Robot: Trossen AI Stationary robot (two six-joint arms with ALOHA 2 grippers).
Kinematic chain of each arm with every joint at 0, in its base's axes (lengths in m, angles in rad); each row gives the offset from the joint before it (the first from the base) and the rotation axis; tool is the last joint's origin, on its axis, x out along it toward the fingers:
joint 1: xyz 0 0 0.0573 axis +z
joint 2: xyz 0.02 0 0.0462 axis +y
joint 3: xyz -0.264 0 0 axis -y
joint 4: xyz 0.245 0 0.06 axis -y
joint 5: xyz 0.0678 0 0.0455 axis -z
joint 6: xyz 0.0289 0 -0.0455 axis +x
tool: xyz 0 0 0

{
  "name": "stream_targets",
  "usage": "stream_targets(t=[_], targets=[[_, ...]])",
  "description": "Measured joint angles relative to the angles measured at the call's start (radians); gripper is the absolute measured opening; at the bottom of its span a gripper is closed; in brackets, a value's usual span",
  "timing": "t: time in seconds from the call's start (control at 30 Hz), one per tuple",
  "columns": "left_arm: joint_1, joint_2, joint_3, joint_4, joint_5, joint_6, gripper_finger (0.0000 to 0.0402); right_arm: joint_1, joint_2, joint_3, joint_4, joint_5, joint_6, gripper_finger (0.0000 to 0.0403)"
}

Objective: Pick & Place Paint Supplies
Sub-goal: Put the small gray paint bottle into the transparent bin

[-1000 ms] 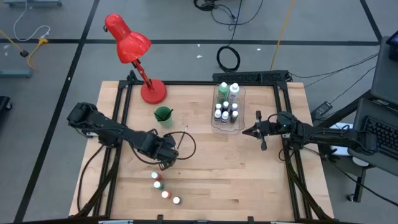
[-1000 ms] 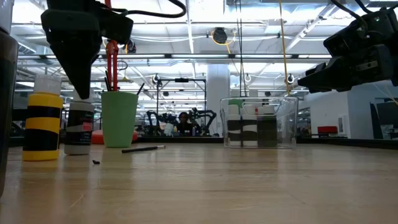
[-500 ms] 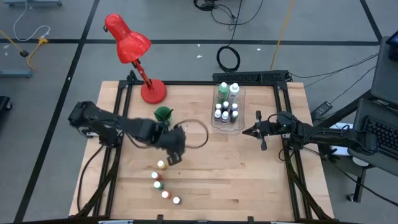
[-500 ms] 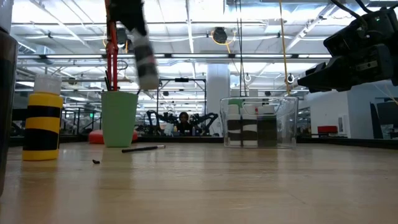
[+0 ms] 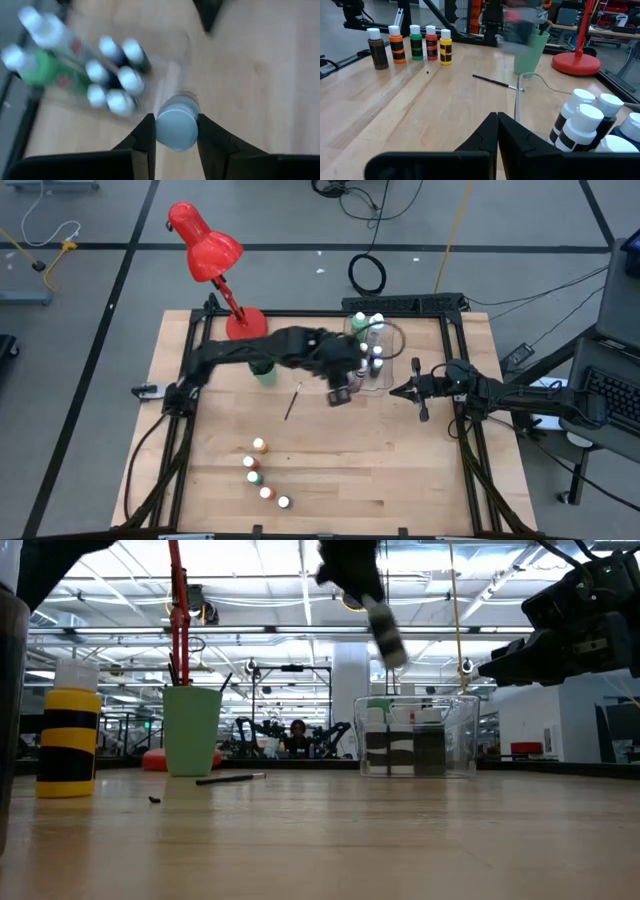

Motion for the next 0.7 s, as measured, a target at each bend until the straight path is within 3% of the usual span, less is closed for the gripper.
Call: stream_targets(t=[0.13, 0.7], targets=[[0.047, 0.047, -0.05, 0.137, 0.005, 0.027, 0.0093, 0.0, 0.0, 0.0, 0.0, 0.0, -0.009, 0.0004], [0.117, 0.155, -0.064, 0.119, 0.01, 0.025, 0.0093, 0.0, 0.011, 0.0, 0.012, 0.002, -0.031, 0.0004]])
